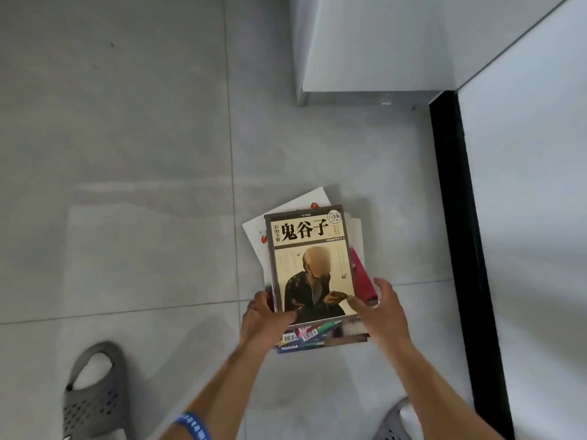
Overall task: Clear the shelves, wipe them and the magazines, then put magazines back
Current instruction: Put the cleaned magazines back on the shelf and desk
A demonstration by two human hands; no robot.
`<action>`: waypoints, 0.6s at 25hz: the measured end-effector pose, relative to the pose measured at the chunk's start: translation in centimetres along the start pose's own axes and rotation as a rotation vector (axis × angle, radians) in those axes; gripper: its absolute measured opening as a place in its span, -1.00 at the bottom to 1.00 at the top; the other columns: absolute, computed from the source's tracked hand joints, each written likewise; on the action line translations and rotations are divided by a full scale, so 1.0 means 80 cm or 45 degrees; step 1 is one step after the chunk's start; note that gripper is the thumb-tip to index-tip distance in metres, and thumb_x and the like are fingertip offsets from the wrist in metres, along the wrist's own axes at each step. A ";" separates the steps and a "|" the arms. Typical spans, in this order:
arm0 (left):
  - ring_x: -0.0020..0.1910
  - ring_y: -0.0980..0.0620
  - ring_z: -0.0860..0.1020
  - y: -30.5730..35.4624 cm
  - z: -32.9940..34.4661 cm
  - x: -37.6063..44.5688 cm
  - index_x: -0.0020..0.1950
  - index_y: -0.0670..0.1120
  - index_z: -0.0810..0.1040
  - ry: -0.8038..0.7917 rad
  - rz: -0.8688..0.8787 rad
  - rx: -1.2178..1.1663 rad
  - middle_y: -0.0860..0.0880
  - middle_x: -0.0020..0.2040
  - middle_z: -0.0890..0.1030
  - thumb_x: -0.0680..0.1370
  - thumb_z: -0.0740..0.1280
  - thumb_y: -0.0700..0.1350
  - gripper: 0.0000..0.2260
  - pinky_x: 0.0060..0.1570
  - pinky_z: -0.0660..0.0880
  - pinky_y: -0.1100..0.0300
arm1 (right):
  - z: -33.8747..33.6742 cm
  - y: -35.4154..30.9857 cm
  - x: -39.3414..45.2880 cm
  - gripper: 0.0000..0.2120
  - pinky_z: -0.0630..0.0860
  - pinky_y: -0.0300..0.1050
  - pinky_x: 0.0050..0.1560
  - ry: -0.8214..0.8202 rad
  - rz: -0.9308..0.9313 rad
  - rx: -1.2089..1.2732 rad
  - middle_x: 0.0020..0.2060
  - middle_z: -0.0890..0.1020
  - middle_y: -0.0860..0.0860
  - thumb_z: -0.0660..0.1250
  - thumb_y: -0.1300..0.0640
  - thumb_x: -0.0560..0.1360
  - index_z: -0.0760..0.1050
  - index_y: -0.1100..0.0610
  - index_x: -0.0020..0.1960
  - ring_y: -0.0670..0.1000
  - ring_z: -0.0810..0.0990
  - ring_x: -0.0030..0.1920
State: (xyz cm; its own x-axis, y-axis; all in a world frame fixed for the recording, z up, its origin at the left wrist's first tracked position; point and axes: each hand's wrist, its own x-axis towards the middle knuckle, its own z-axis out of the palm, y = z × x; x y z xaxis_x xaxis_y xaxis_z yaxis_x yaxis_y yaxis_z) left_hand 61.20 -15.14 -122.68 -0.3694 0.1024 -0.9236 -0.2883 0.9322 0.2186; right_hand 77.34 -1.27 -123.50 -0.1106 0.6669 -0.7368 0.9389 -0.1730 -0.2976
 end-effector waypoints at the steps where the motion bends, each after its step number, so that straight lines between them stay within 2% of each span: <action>1: 0.17 -0.04 0.50 -0.007 0.015 0.031 0.39 0.05 0.29 0.010 -0.025 -0.092 0.02 0.27 0.46 0.43 0.51 0.07 -0.38 0.02 0.52 0.18 | 0.008 0.008 0.031 -0.25 0.57 0.07 0.22 0.002 0.014 -0.068 0.24 0.50 -0.08 0.42 -0.37 0.36 0.24 -0.08 0.40 0.07 0.59 0.18; 3: 0.23 -0.12 0.51 -0.011 0.034 0.073 0.33 0.05 0.34 0.037 -0.058 -0.340 -0.04 0.28 0.50 0.37 0.55 0.11 -0.37 0.21 0.53 -0.03 | 0.019 0.013 0.076 -0.10 0.53 0.15 0.26 -0.007 0.043 -0.118 0.23 0.48 -0.07 0.36 -0.51 0.26 0.21 -0.07 0.42 0.12 0.57 0.22; 5: 0.17 -0.12 0.55 -0.014 0.041 0.092 0.25 0.05 0.37 0.091 -0.054 -0.491 -0.06 0.21 0.55 0.37 0.56 0.07 -0.45 0.19 0.56 -0.10 | 0.036 0.013 0.095 -0.08 0.60 0.13 0.18 0.000 0.015 -0.032 0.21 0.48 -0.04 0.35 -0.54 0.20 0.25 -0.07 0.39 0.10 0.57 0.17; 8: 0.02 -0.06 0.61 -0.017 0.040 0.099 0.20 -0.01 0.42 0.035 -0.088 -0.604 -0.06 0.08 0.62 0.36 0.58 0.03 -0.48 0.00 0.60 0.02 | 0.043 0.013 0.105 -0.21 0.66 0.01 0.00 0.004 0.023 0.062 0.15 0.51 -0.02 0.43 -0.44 0.26 0.30 -0.07 0.32 0.05 0.59 0.06; 10: -0.01 -0.06 0.63 -0.013 0.033 0.100 0.16 -0.04 0.46 -0.085 -0.138 -0.678 -0.06 0.02 0.66 0.24 0.60 0.12 -0.40 0.06 0.58 0.00 | 0.028 0.006 0.109 -0.26 0.66 -0.05 -0.12 -0.124 0.105 0.268 0.08 0.58 -0.02 0.44 -0.38 0.24 0.34 -0.03 0.27 0.05 0.63 -0.02; 12: 0.00 -0.07 0.64 -0.007 0.028 0.101 0.13 -0.03 0.48 -0.170 -0.159 -0.650 -0.06 0.01 0.68 0.12 0.62 0.18 -0.32 0.15 0.55 -0.03 | 0.013 -0.001 0.107 -0.33 0.62 -0.13 -0.21 -0.285 0.134 0.315 0.01 0.62 -0.02 0.41 -0.35 0.23 0.40 -0.01 0.21 0.04 0.65 -0.07; 15: -0.03 0.02 0.59 -0.002 0.023 0.093 0.15 -0.02 0.44 -0.182 -0.080 -0.527 -0.01 0.04 0.63 0.27 0.63 0.01 -0.43 0.02 0.53 0.11 | 0.016 0.004 0.099 -0.50 0.53 -0.24 -0.29 -0.345 0.087 0.264 0.01 0.60 -0.05 0.46 -0.22 0.37 0.42 -0.03 0.19 -0.06 0.59 -0.11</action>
State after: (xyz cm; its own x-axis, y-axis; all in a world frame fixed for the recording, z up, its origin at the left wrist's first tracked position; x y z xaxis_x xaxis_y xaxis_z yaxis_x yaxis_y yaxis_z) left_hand 60.14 -13.89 -130.20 -0.2225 0.1240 -0.9670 -0.6463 0.7238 0.2415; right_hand 76.31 3.04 -130.21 -0.1587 0.4368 -0.8854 0.8639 -0.3728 -0.3388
